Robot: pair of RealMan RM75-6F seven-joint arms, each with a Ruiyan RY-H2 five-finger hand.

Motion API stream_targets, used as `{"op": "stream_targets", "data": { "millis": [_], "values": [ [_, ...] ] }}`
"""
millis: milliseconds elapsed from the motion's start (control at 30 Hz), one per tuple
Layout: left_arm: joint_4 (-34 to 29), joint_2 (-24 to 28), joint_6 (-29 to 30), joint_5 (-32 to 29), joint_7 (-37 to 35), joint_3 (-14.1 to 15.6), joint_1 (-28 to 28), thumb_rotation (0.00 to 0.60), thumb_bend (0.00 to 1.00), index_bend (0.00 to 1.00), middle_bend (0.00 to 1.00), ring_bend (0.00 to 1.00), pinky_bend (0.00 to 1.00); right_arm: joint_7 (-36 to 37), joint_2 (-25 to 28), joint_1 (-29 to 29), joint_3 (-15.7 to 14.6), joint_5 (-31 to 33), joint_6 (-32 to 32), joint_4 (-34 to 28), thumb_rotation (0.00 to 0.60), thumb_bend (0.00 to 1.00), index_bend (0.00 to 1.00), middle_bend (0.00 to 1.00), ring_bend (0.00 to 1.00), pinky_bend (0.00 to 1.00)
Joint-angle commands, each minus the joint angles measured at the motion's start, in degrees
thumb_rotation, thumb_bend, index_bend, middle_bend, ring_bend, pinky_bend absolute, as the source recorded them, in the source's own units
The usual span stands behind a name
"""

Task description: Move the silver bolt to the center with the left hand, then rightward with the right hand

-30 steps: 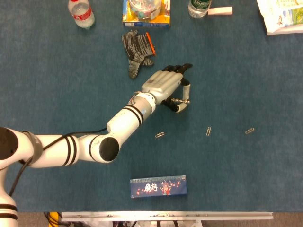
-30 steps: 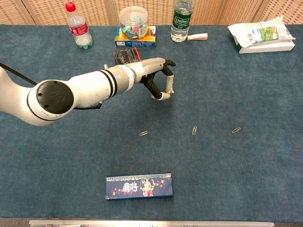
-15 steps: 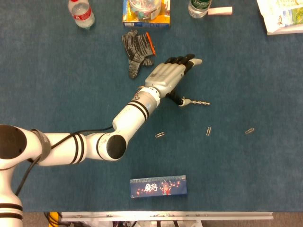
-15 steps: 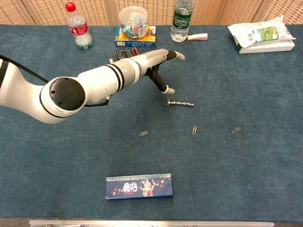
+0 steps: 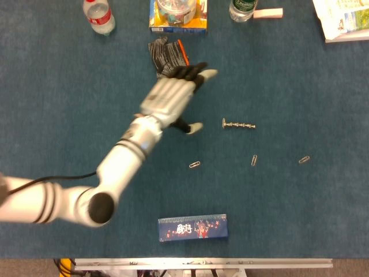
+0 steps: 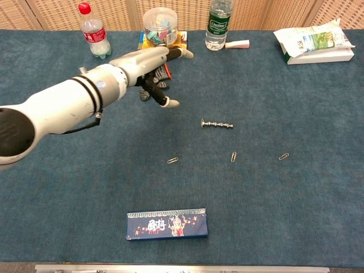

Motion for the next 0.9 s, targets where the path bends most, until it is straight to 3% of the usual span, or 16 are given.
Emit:
{"op": "stream_targets", "data": {
  "millis": [33,300,533,733,900],
  "values": [
    [-7.38,5.95,7.92,6.21,4.05,4.87,5.12,0.600,0.20,0.07,0.00,0.00,0.00,-1.57,0.05,0.49,-0.38,-0.84,-0.03,-1.69,0.600,0.29,0.62,0.46,0.32,0.49],
    [-12.05,14.95,17.63,18.15,5.51,13.88,15.16,0.600,0.20,0.10,0.00,0.00,0.00,-7.83,0.62,1.89,-0.94,-2.18,-0.89,-9.48,0.600,0.29,0.62,0.44,0.32,0.48],
    [-8.91,22.49,19.32,26.87,-6.12,19.75,25.07,0.600,0.20,0.13,0.00,0.00,0.00,-15.53,0.08,4.06,-2.01,-3.85,-3.18,-16.02,0.600,0.29,0.62,0.37,0.29,0.41],
    [-3.60,25.81,21.31,32.09,-13.51,21.92,31.97,0.600,0.20,0.14,0.00,0.00,0.00,-21.38,-1.78,6.18,-2.52,-4.10,-5.64,-19.86,0.600,0.29,0.62,0.32,0.23,0.36],
    [1.46,27.06,23.18,34.39,-18.06,22.26,36.95,0.600,0.20,0.14,0.00,0.00,0.00,-26.15,-3.10,7.78,-2.67,-3.25,-7.74,-22.30,0.600,0.28,0.54,0.28,0.20,0.34]
  ]
}}
